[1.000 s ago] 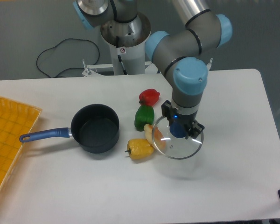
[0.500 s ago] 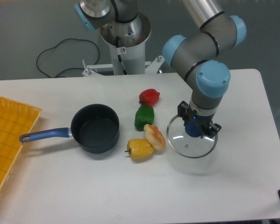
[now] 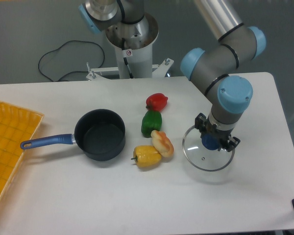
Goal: Place the lid on the table
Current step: 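Lower the held glass lid flat onto the table, then hold the lid on the table and open the gripper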
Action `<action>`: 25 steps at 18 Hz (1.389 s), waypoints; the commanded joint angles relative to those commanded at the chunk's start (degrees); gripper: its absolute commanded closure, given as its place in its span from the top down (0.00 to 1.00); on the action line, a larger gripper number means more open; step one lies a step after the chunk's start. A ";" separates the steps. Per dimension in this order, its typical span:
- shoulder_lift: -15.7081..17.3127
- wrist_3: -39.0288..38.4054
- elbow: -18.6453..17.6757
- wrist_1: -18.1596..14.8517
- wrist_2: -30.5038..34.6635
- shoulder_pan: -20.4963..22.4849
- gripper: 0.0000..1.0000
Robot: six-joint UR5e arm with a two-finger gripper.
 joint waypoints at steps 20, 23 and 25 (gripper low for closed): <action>-3.43 1.32 -0.53 2.73 0.00 0.00 0.46; -3.61 1.32 -0.53 2.73 0.09 0.00 0.46; -3.61 1.23 -0.53 2.81 0.09 0.00 0.46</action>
